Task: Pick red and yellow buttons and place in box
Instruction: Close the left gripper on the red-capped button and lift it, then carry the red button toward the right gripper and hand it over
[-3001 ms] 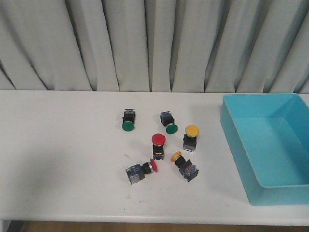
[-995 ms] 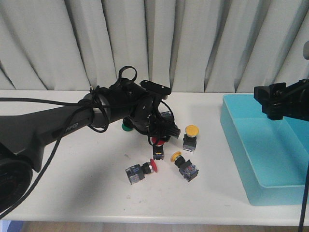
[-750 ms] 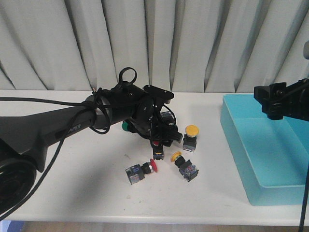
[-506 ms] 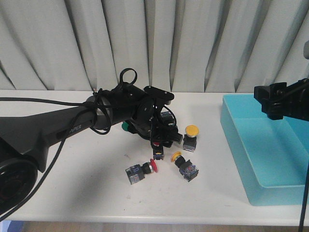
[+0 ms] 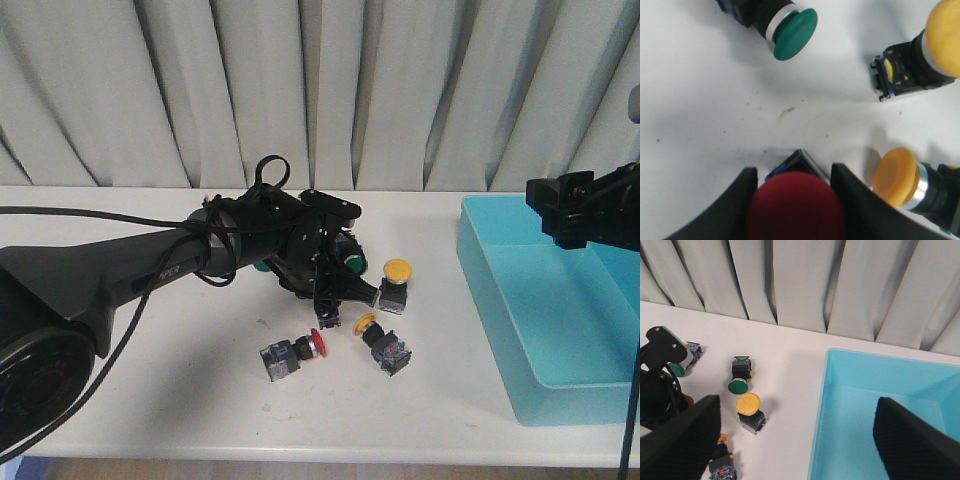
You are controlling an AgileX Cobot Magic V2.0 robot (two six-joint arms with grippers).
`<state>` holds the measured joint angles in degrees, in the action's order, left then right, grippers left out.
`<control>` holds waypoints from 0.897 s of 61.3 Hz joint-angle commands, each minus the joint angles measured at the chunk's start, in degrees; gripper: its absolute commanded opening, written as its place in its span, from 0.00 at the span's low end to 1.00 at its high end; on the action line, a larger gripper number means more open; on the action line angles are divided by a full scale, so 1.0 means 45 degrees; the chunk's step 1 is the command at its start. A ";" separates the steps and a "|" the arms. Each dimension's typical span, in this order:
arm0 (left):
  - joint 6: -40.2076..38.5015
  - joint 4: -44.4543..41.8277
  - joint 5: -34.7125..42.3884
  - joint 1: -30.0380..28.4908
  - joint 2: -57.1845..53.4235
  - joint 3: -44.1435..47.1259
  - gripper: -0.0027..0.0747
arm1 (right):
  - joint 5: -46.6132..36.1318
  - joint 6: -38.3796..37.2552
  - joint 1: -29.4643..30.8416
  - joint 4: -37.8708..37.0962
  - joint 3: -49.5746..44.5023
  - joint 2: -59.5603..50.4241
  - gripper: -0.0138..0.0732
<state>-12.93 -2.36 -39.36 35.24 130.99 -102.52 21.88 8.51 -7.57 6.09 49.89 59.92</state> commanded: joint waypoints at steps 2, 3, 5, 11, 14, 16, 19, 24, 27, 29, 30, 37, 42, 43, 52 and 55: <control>-0.0022 0.0028 0.0416 0.0040 -0.1063 -0.0611 0.05 | -0.0550 0.0448 -0.0041 0.0045 0.0369 -0.0042 0.84; -0.0022 0.0028 0.0329 0.0040 -0.1111 -0.0685 0.03 | -0.0608 0.0525 -0.0041 0.0045 0.0328 -0.0027 0.84; 0.0007 -0.0031 0.0127 0.0040 -0.1183 -0.0841 0.02 | -0.0696 0.0637 -0.0041 0.0045 0.0223 0.0008 0.84; 0.0020 -0.0174 -0.0872 0.0040 -0.1603 -0.1500 0.02 | -0.1420 0.1142 -0.0245 0.0041 -0.0255 0.0229 0.84; 0.0020 -0.0185 -0.1394 0.0040 -0.1910 -0.1808 0.02 | -0.1919 0.1582 -0.0612 0.0028 -0.0520 0.0384 0.84; 0.0031 -0.0160 -0.1764 0.0040 -0.2106 -0.2026 0.02 | -0.2190 0.1989 -0.0902 0.0028 -0.0670 0.0482 0.84; 0.0031 -0.0160 -0.2055 0.0040 -0.2415 -0.2206 0.02 | -0.2618 0.2797 -0.1422 0.0028 -0.0859 0.0665 0.84; 0.0031 0.0006 -0.2645 0.0040 -0.2961 -0.2543 0.02 | -0.2995 0.3992 -0.2431 0.0028 -0.1075 0.1036 0.84; 0.0031 0.0207 -0.2918 0.0040 -0.3350 -0.2672 0.02 | -0.3208 0.4397 -0.2928 0.0028 -0.1178 0.1276 0.84; 0.0031 0.0389 -0.3038 0.0040 -0.3565 -0.2745 0.02 | -0.3325 0.4544 -0.3286 0.0028 -0.1196 0.1487 0.84; 0.0031 0.0525 -0.3096 0.0040 -0.3716 -0.2762 0.02 | -0.3341 0.4570 -0.3408 0.0028 -0.1196 0.1586 0.84; 0.0031 0.1466 -0.3218 0.0040 -0.4488 -0.2748 0.02 | -0.3871 0.4555 -0.4056 0.0117 -0.1196 0.2225 0.84; 0.0065 0.2714 -0.3443 0.0040 -0.4853 -0.2748 0.02 | -0.4444 0.4517 -0.4299 0.0105 -0.1196 0.2492 0.84; 0.0096 0.2947 -0.3480 0.0040 -0.4883 -0.2748 0.02 | -0.4566 0.4517 -0.4340 0.0105 -0.1196 0.2538 0.84; 0.0323 0.5177 -0.3776 0.0040 -0.4996 -0.2748 0.03 | -0.5273 0.4355 -0.4325 0.0131 -0.1196 0.2594 0.84; 0.0323 0.5874 -0.3824 0.0040 -0.4996 -0.2748 0.03 | -0.5338 0.4355 -0.4325 0.0118 -0.1196 0.2594 0.84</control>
<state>-11.74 16.64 -58.54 35.24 112.00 -113.16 3.31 28.04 -27.05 6.67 43.13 72.77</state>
